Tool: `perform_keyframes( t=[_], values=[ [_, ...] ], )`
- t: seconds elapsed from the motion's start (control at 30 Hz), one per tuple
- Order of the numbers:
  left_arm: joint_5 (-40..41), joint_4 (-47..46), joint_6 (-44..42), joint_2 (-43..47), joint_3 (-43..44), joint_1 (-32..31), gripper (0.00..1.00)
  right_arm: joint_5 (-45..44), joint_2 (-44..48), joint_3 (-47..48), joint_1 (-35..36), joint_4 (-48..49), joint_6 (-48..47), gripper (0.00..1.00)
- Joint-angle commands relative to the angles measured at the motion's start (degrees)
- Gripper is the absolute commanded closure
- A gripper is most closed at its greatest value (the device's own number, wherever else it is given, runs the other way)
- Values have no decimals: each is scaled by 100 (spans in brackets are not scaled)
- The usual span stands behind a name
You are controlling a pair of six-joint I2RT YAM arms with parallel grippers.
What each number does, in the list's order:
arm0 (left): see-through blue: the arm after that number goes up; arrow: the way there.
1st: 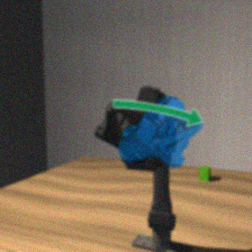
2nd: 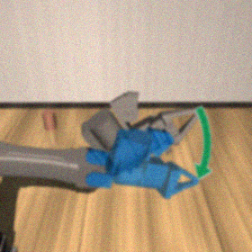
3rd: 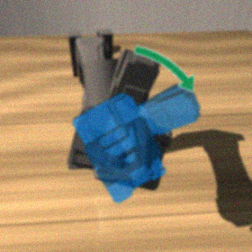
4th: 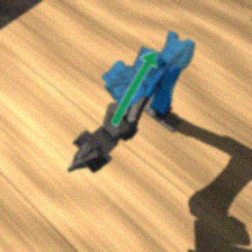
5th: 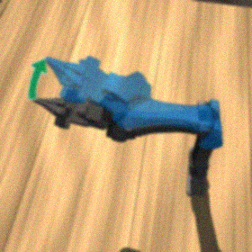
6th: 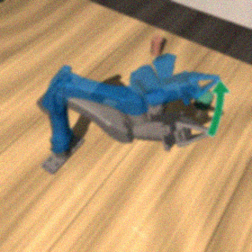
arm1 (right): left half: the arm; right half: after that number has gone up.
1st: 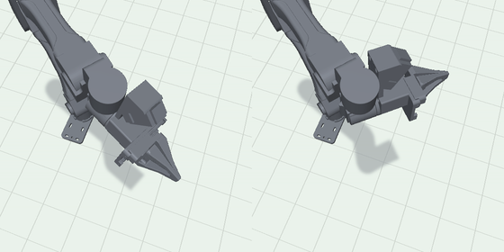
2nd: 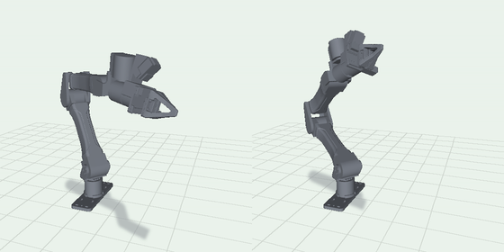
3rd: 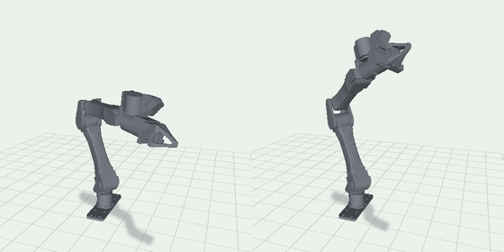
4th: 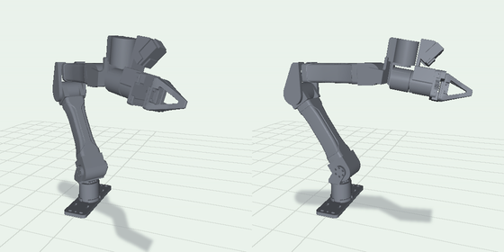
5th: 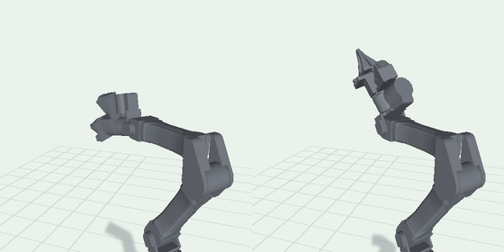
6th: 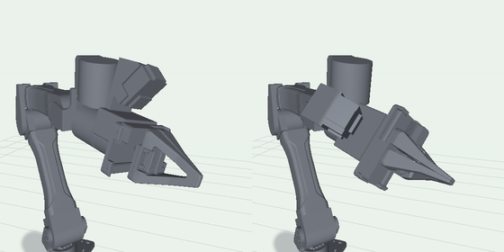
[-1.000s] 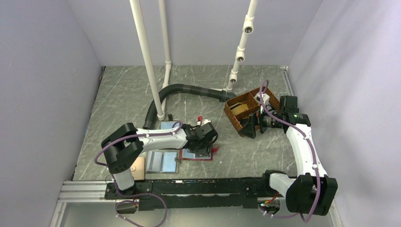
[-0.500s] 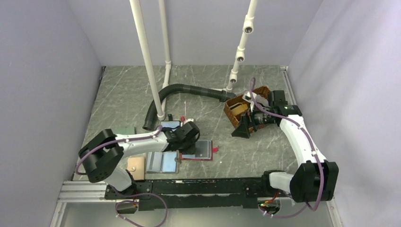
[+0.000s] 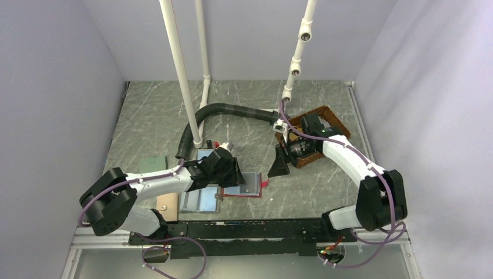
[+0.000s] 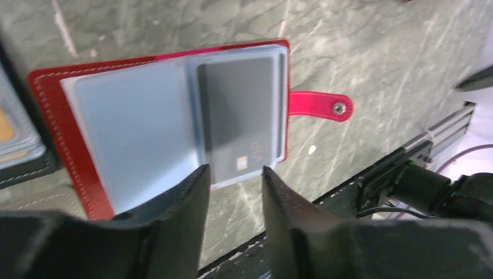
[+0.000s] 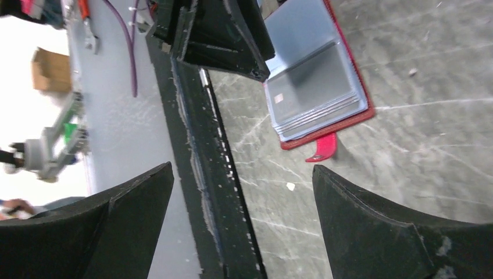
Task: Take the credit cards out of the card holder
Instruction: Remove the credit card from the card holder.
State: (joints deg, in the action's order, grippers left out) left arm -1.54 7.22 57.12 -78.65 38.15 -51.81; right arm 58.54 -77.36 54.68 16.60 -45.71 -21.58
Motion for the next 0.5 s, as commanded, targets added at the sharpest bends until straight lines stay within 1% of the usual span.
perform_keyframes(
  t=[0.0,0.07,0.1,0.17,0.23,0.3,0.47],
  values=[
    [-321,-600,-26,-231,80,17,50,480,-408,-150,90,999,1118,11],
    [-220,-377,-22,-450,253,26,41,472,-648,-85,126,1072,1330,16],
    [-152,-184,-45,-575,409,16,33,461,-719,-80,151,1114,1407,18],
    [14,235,-104,-817,764,-49,25,406,-788,-130,175,1237,1541,19],
    [135,718,-163,-1046,1129,-191,23,328,-774,-222,186,1364,1629,19],
    [383,1094,-198,-1254,1428,-319,22,257,-705,-318,186,1465,1681,19],
    [441,1511,-219,-1713,1856,-453,24,109,-488,-545,170,1735,1920,18]
  ],
)
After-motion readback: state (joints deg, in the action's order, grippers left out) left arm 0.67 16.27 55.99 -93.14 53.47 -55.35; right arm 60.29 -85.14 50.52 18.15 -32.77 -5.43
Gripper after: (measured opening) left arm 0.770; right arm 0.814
